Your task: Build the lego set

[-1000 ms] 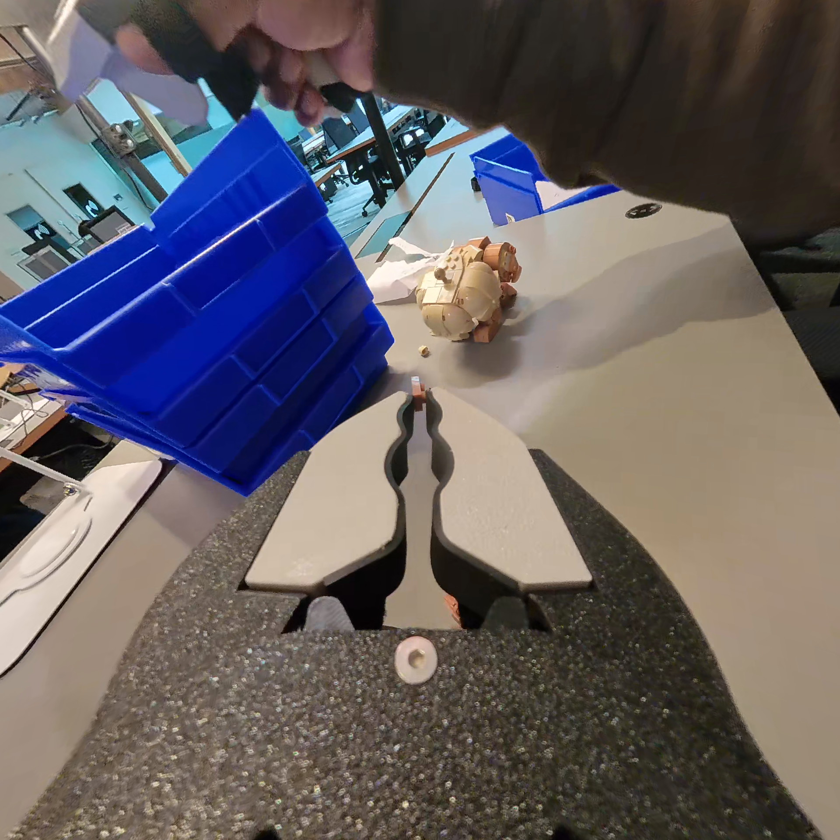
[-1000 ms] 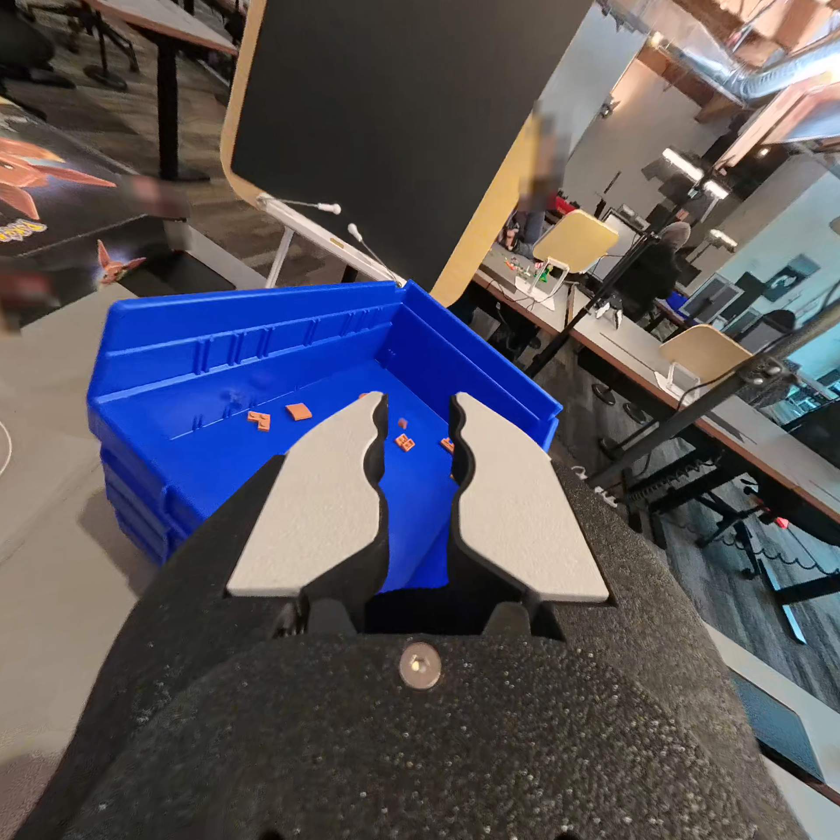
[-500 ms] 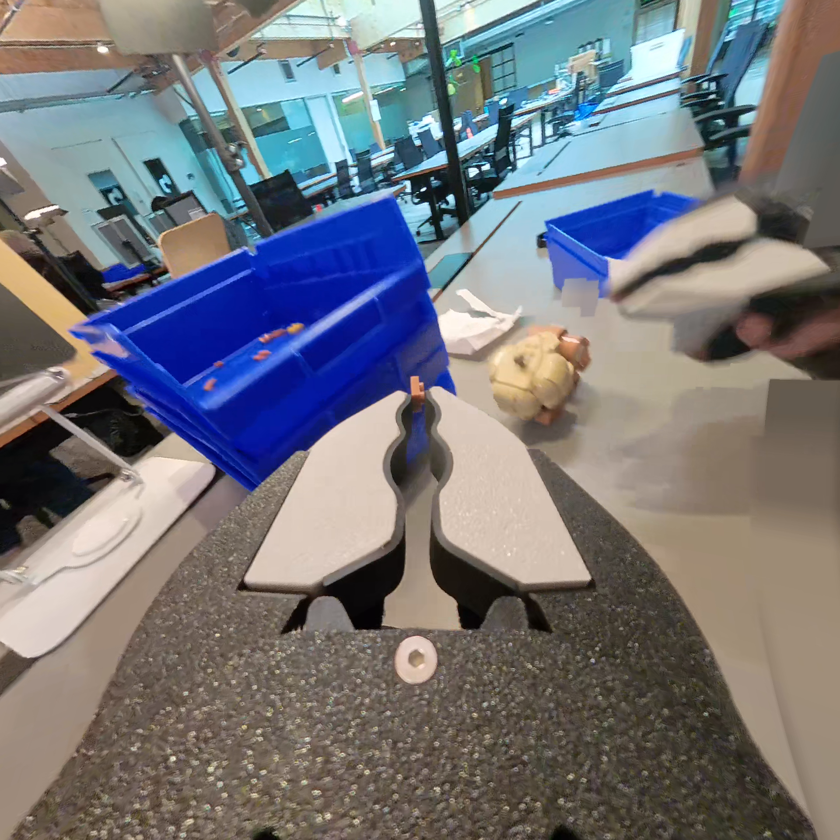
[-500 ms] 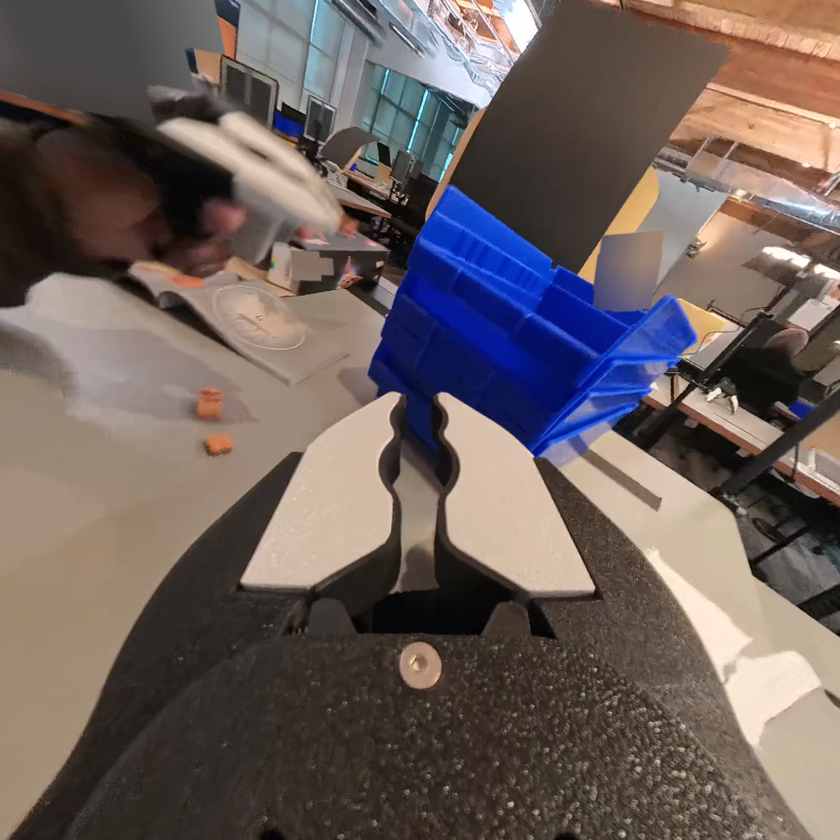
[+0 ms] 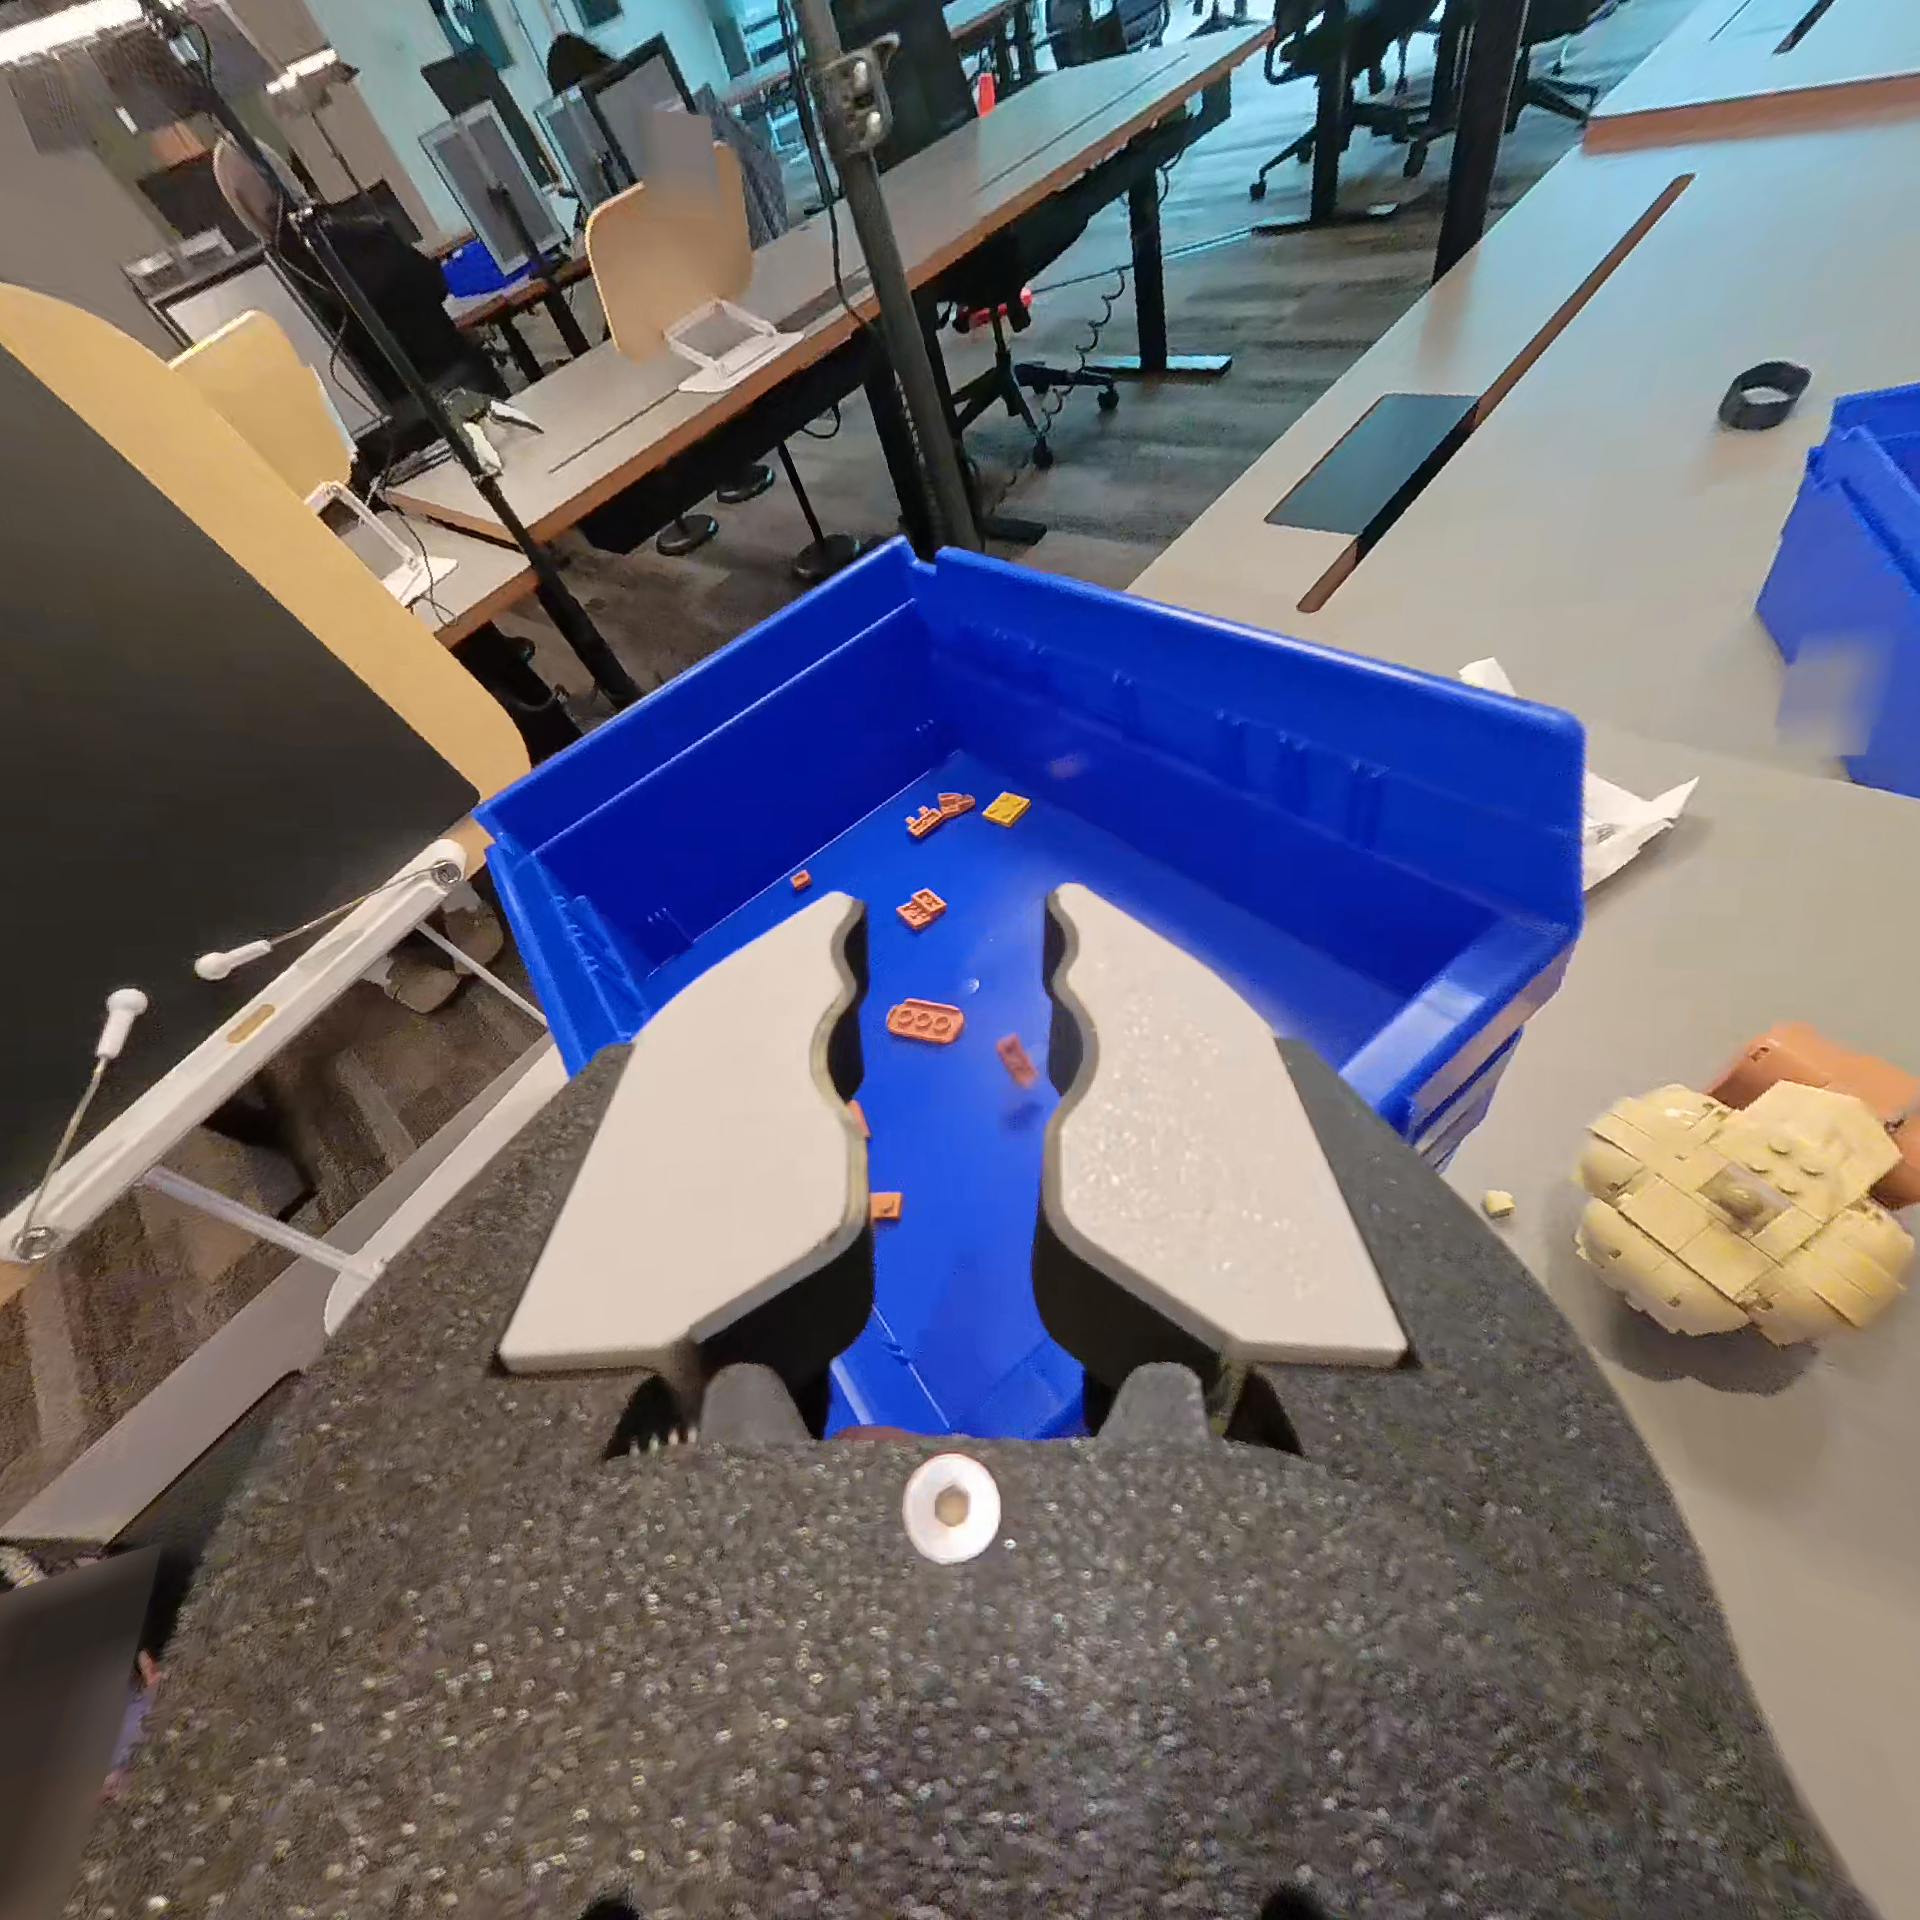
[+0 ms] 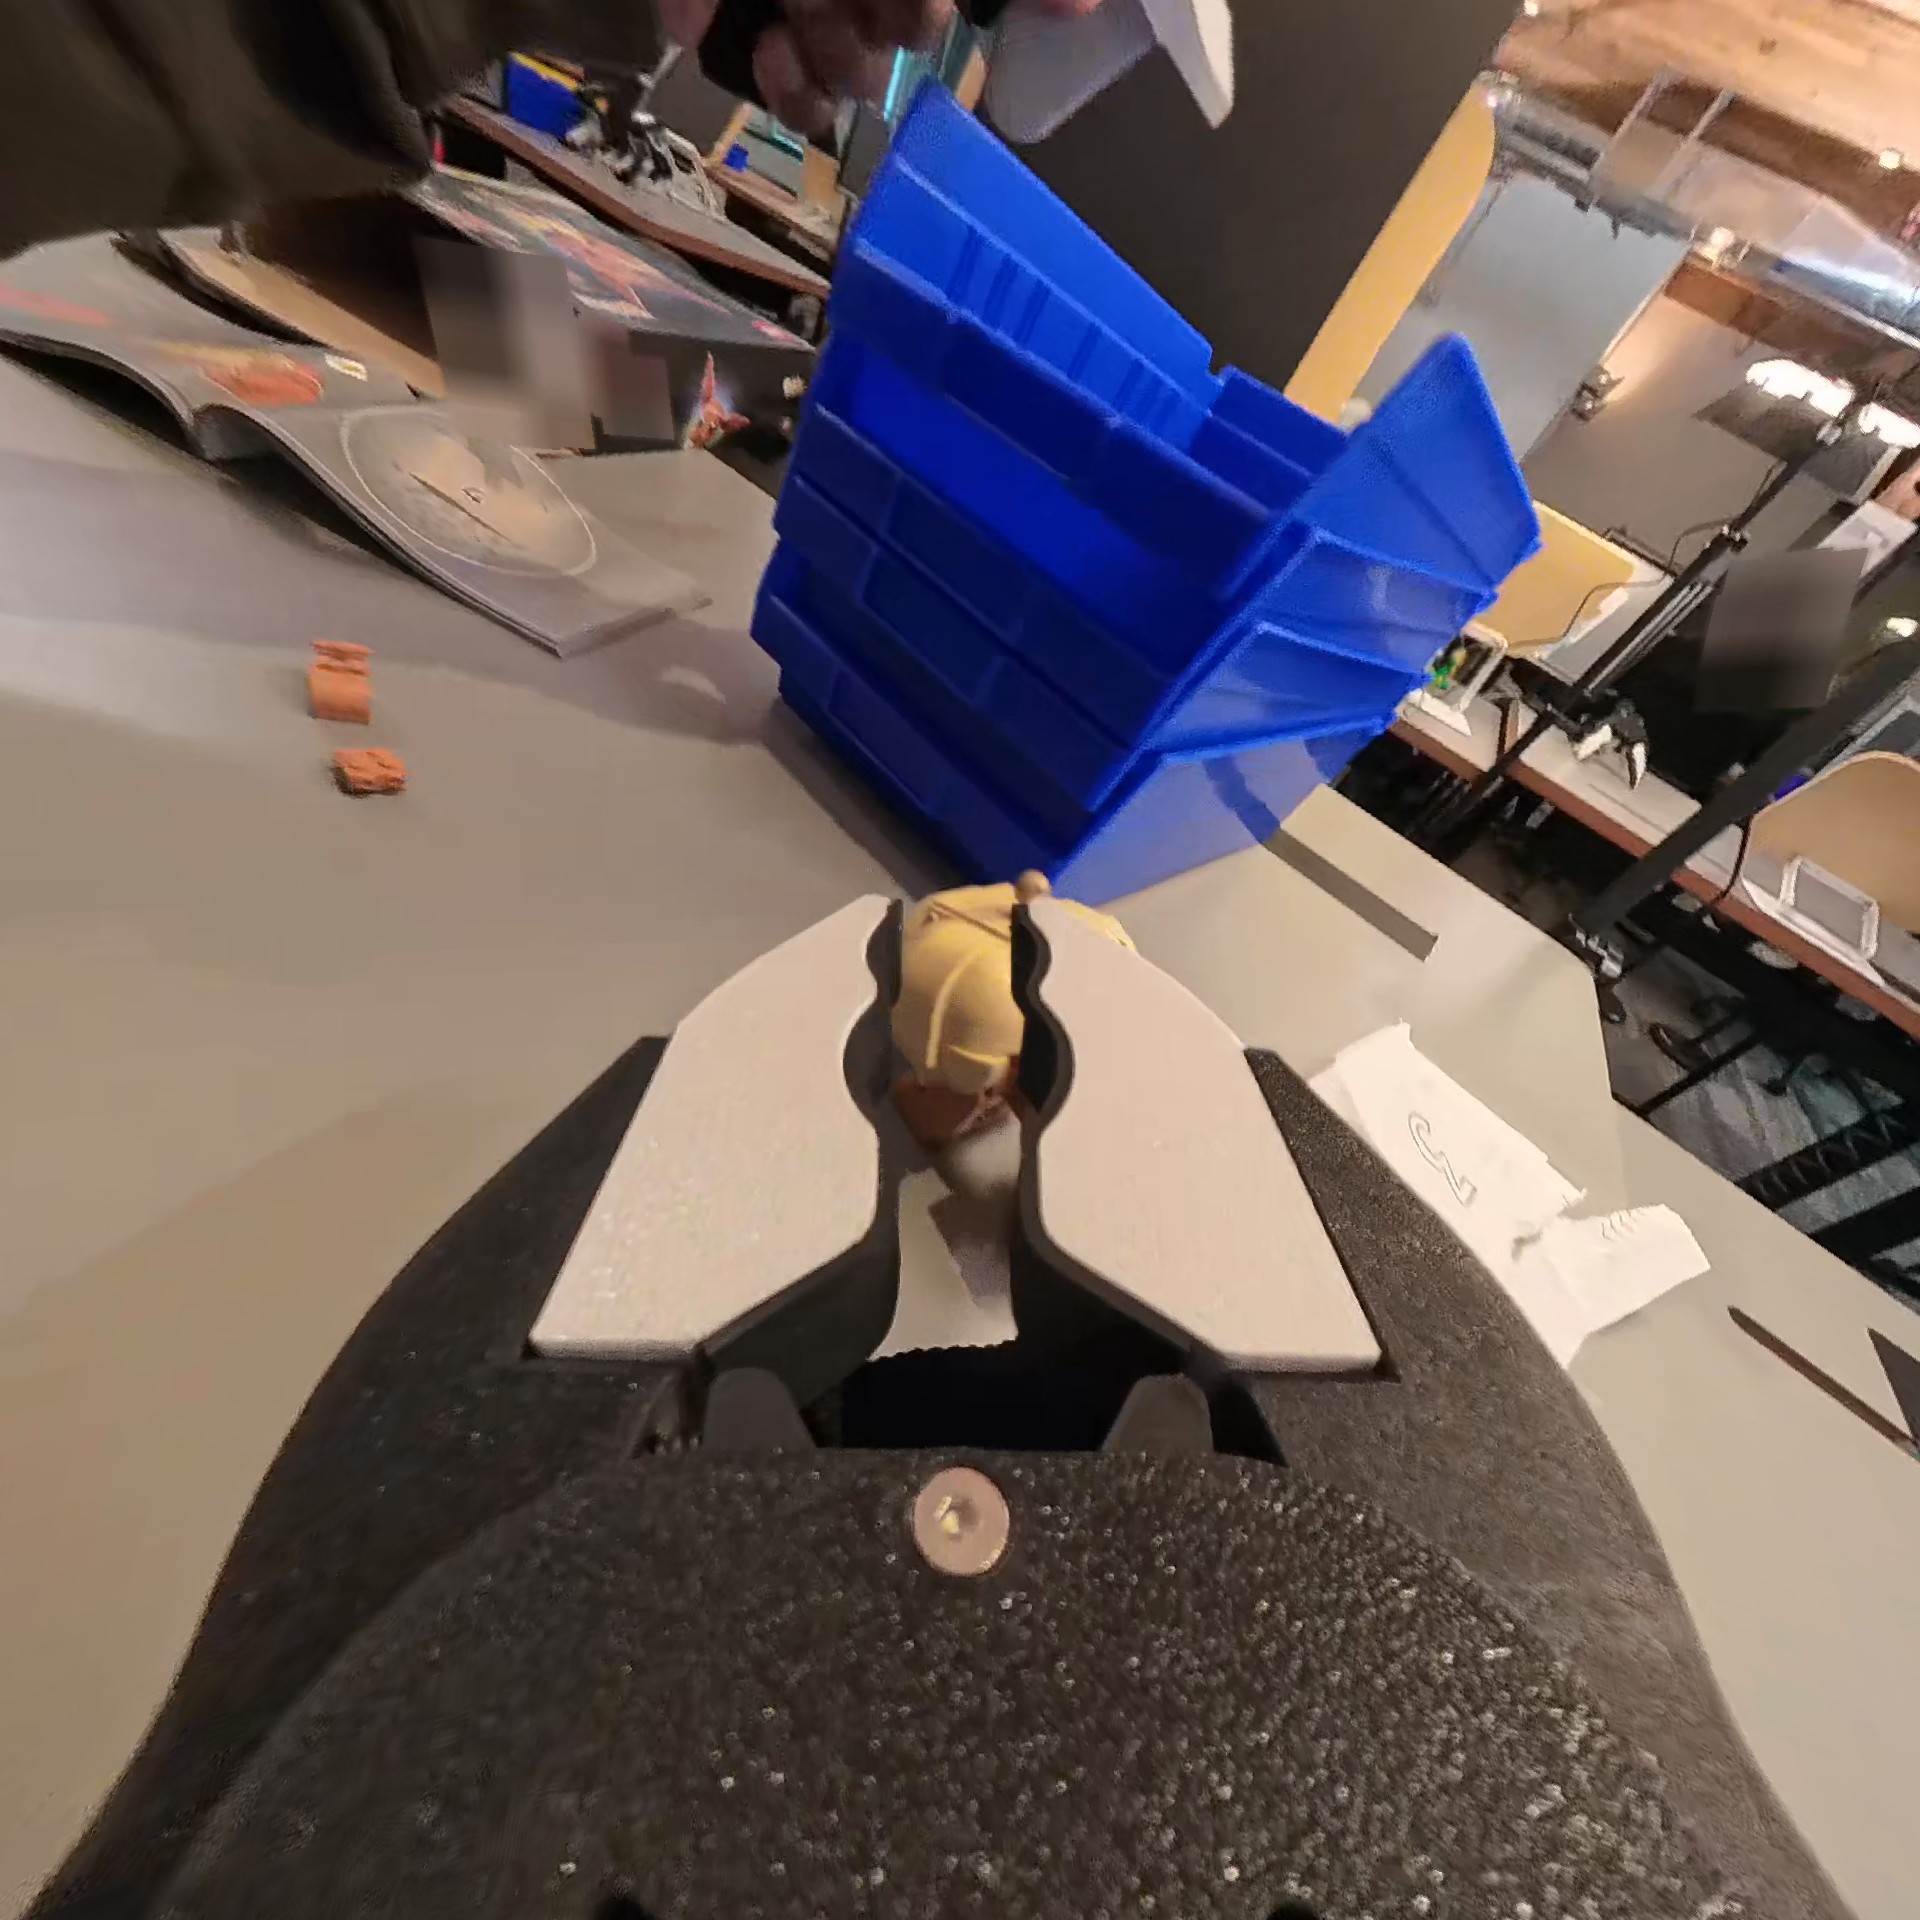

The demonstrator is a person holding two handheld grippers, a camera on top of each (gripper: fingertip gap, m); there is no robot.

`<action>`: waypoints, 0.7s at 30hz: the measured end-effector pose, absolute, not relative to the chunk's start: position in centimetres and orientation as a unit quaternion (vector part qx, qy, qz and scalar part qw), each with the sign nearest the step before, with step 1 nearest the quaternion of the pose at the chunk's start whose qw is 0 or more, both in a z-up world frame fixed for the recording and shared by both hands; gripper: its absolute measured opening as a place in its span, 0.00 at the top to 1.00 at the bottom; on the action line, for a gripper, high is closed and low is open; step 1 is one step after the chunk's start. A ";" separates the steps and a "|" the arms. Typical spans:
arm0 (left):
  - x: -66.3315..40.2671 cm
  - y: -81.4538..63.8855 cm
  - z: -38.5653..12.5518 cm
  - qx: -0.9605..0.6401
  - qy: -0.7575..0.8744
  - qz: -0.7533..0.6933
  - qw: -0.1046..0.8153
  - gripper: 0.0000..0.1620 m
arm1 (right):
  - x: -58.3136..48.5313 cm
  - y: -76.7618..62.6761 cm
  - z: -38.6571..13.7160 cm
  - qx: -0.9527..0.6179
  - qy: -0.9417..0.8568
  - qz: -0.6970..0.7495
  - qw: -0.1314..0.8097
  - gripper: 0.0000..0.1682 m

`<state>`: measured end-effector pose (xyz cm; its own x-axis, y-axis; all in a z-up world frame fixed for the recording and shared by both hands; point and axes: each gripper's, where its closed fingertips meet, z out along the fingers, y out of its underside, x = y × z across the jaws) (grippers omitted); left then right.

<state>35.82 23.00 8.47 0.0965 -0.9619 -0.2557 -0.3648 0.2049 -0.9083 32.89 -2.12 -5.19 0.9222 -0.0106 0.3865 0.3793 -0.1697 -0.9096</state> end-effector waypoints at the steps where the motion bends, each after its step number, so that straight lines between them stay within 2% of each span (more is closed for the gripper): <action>1: 35.7 22.7 8.4 -0.546 0.600 -0.310 0.496 0.79 | 33.5 -2.3 -5.4 -0.752 -0.117 -0.156 0.629 0.88; 6: 33.3 16.0 6.5 -0.467 0.642 -0.358 0.492 0.77 | 36.2 -4.1 -6.9 -0.772 -0.081 -0.157 0.610 0.86; 8: 32.3 12.2 3.9 -0.435 0.687 -0.369 0.450 0.75 | 37.0 -4.9 -7.7 -0.783 -0.066 -0.153 0.599 0.85; 12: 31.4 6.3 -4.2 -0.418 0.773 -0.368 0.304 0.69 | 37.7 -6.0 -9.0 -0.796 -0.045 -0.139 0.588 0.84; 15: 32.8 5.3 -8.8 -0.440 0.783 -0.352 0.263 0.65 | 38.2 -6.3 -9.7 -0.796 -0.030 -0.130 0.590 0.84; 21: 35.0 3.7 -12.5 -0.474 0.769 -0.383 0.194 0.58 | 38.7 -7.0 -9.2 -0.788 -0.011 -0.113 0.605 0.84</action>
<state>35.00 3.74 -12.49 -0.4753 -0.8775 0.0643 -0.5806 0.2579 -0.7723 38.74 -7.00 -9.21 0.9743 -0.1190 0.1913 0.1539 -0.2686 -0.9509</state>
